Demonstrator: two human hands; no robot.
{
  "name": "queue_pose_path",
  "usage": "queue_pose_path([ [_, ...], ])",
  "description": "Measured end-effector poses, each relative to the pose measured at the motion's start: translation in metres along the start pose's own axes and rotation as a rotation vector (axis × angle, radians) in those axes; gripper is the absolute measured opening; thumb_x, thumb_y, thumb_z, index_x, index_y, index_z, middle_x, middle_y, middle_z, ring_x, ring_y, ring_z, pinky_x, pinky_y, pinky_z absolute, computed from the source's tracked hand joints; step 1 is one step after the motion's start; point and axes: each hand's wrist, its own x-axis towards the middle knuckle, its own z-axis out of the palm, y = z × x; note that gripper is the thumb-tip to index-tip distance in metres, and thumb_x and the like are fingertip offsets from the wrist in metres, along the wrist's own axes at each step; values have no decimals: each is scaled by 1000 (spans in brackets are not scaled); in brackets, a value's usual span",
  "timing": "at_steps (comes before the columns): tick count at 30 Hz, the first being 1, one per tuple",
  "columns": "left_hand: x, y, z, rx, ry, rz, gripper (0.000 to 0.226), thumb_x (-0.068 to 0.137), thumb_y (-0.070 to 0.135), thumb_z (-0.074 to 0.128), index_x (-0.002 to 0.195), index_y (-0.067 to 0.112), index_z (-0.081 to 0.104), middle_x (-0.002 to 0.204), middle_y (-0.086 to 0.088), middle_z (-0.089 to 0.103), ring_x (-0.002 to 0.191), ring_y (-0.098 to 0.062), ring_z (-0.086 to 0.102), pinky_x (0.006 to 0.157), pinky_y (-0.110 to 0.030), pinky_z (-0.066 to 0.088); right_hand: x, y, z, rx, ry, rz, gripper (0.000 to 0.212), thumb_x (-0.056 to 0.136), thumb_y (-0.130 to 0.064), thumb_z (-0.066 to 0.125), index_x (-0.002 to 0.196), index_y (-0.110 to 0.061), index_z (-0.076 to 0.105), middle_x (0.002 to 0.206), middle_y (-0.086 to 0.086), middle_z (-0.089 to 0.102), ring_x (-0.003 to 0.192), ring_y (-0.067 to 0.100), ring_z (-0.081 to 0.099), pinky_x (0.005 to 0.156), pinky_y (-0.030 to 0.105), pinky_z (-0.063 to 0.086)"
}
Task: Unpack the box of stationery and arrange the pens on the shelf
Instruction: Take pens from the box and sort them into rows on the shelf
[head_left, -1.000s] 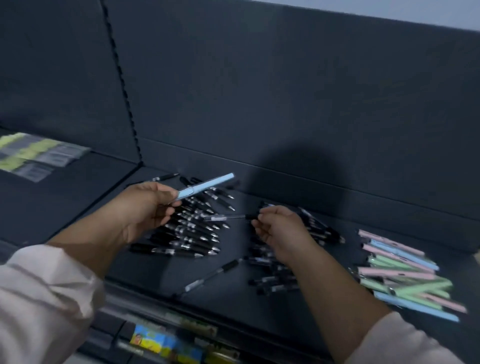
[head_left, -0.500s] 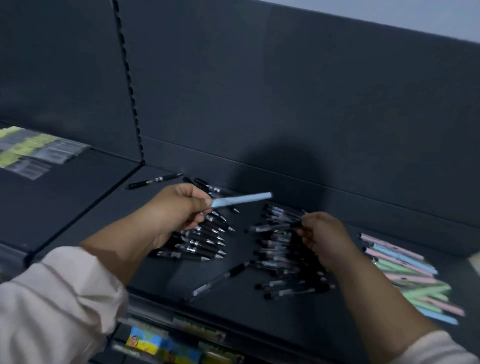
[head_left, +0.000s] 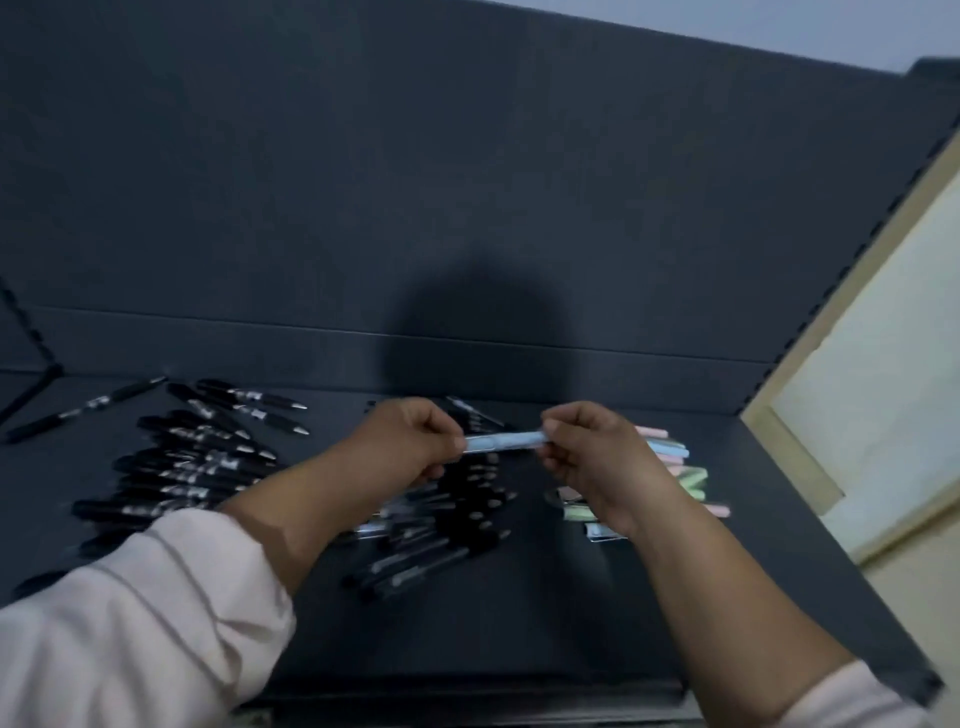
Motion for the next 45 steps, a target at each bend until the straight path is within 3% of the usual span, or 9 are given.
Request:
queue_pose_path([
  [6,22,5,47,153,-44,74,12,85,12,67,84,23,61,84,-1,64,75,-13,57,65,-22,45,9,-4,-83,-37,191,62,20,97,-2,47,82,-10,58,70,6,59,58,13,55,54,21,49],
  [9,26,3,58,181,-36,82,14,86,11,66,84,24,61,84,-1,63,73,-11,56,66,-22,45,20,-3,-108,-158,307,53,22,97,-3,44,83,-11,59,75,8,56,61,16,53,65,28,47],
  [12,27,0,63,234,-17,94,12,86,13,66,86,24,61,87,0,65,74,-11,58,66,-21,44,29,4,-118,-499,407,-45,15,94,-9,48,91,-15,62,94,6,63,75,17,58,73,32,49],
  [15,28,-7,58,305,46,106,11,85,15,67,86,25,62,89,0,65,77,-11,59,67,-19,44,33,11,-107,-962,470,-151,22,92,-18,51,109,-25,64,115,5,61,108,30,54,94,42,45],
  [22,9,-24,-1,447,233,74,12,82,14,70,81,22,61,77,3,64,66,-14,56,64,-23,43,27,21,-20,-1093,110,-579,25,86,-14,62,110,-17,67,113,6,64,110,28,50,94,35,39],
  [26,-18,-41,-53,633,287,-13,16,78,19,72,70,25,61,70,8,66,72,-14,62,66,-23,41,19,26,37,-1064,-247,-655,21,86,-19,65,107,-19,68,108,0,64,107,20,50,94,31,40],
  [30,-53,-57,-78,784,313,-103,8,78,24,73,76,22,66,75,5,64,77,-15,60,65,-22,38,10,40,83,-1082,-478,-680,24,87,-22,65,110,-20,67,112,-2,64,111,16,49,92,23,36],
  [37,-88,-87,-92,889,257,-237,21,75,39,73,78,24,60,85,2,65,82,-16,59,65,-24,41,1,52,122,-1204,-654,-706,34,91,-26,60,125,-24,58,129,-6,54,123,14,40,103,24,29],
  [45,-96,-92,-95,986,299,-141,6,80,25,61,85,21,61,90,2,61,86,-19,57,73,-32,49,-5,57,132,-1149,-656,-715,32,91,-22,61,123,-23,59,128,-6,53,123,12,39,104,23,30],
])
